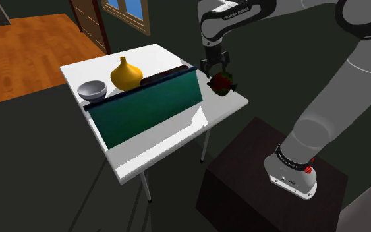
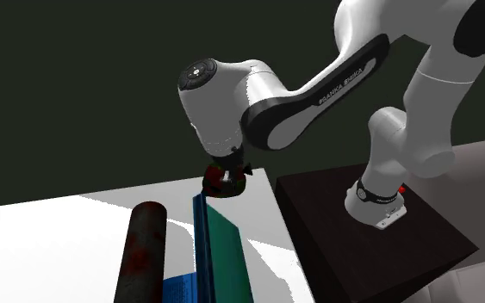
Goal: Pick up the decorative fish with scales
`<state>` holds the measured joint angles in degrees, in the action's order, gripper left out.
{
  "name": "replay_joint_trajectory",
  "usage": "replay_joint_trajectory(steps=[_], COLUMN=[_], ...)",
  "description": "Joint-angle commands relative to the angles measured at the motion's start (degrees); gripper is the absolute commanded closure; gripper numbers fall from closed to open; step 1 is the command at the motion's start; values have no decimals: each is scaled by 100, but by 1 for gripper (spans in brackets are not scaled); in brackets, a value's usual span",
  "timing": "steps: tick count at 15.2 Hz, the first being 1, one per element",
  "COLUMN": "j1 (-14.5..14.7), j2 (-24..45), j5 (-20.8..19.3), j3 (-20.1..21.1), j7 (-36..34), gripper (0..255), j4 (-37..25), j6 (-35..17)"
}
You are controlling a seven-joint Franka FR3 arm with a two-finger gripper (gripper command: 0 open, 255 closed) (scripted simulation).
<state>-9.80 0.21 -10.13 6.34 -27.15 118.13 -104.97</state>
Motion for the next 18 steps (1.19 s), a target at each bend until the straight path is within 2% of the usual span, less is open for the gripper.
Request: replay_joint_trajectory(steps=[1, 6, 13, 15, 16, 18], j1=[-49, -119, -120, -120, -122, -122], j2=[412, 1406, 1678, 1677, 1679, 1677], j5=[-127, -366, -425, -425, -426, -425], j3=[-50, -205, -222, -222, -223, -223], j7=[-163, -484, -600, -600, -597, -597], gripper=[0, 0, 0, 0, 255, 255], j4=[-289, -1043, -811, -811, -813, -812], j6=[13, 50, -441, -441, -440, -439])
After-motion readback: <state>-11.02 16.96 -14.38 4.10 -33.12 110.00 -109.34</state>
